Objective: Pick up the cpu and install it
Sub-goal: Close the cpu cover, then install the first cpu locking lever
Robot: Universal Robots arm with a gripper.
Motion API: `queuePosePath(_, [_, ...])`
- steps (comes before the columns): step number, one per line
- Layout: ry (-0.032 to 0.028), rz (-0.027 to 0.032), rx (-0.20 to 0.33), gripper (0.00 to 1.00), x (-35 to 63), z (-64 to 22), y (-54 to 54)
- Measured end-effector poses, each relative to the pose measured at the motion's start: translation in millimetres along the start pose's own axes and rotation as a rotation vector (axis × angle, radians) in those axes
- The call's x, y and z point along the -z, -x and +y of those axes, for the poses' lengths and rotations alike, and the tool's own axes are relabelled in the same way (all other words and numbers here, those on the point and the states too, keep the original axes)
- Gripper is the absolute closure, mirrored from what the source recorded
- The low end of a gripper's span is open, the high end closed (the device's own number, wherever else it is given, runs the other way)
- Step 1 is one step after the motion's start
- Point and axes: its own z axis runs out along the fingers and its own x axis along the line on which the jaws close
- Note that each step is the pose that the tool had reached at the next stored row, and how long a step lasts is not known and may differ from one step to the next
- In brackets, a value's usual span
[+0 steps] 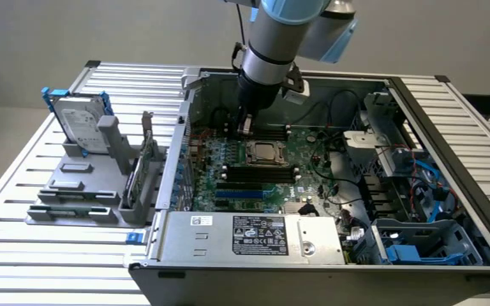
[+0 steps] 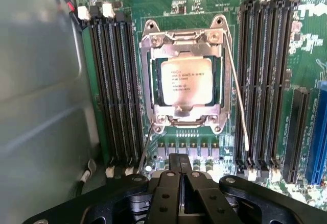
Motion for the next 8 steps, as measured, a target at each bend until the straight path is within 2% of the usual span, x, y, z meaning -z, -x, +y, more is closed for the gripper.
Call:
queuePosePath(4, [0.0000,0.0209,-0.008,0.89,-0.1,-8.5,0.4])
queuePosePath(8, [0.0007,0.0449,-0.021,0.89,-0.2,-15.6,0.8])
